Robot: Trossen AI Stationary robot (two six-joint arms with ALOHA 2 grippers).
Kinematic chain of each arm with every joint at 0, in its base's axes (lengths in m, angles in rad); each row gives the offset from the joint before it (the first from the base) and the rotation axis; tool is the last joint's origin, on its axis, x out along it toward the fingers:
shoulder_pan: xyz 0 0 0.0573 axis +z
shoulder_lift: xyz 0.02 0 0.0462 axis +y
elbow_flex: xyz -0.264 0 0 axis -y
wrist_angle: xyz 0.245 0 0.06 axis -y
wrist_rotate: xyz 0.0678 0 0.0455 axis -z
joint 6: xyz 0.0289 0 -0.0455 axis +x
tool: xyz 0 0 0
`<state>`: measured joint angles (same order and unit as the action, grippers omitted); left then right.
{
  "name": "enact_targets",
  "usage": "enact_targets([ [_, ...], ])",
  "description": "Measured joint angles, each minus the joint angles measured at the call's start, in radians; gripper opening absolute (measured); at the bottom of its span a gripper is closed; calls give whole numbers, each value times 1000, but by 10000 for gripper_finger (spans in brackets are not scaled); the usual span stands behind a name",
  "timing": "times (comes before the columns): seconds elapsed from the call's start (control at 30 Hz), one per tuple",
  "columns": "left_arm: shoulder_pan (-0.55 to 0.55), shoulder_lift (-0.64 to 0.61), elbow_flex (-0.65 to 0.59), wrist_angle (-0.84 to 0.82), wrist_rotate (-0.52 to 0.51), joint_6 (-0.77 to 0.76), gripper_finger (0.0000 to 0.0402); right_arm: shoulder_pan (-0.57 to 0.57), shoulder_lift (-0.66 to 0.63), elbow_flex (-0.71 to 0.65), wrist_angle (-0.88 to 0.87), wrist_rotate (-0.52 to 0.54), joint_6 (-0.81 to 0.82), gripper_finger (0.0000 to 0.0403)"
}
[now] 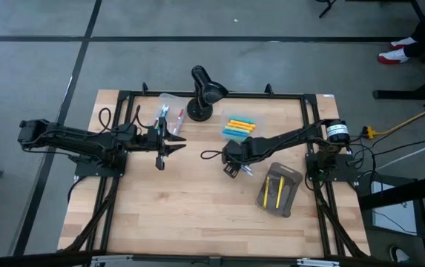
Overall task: Pick & Place Markers
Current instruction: Put the brown marker pen into the left transparent bin
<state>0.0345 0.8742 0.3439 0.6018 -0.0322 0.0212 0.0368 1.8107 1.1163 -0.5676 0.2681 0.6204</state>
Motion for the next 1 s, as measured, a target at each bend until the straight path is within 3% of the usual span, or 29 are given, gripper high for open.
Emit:
enact_targets([
  [0.5, 0, 0, 0, 0, 0, 0, 86, 28, -3, 81, -192, 27, 30, 215],
  [1.0, 0, 0, 0, 0, 0, 0, 86, 93, -5, 75, -177, 124, -1, 215],
])
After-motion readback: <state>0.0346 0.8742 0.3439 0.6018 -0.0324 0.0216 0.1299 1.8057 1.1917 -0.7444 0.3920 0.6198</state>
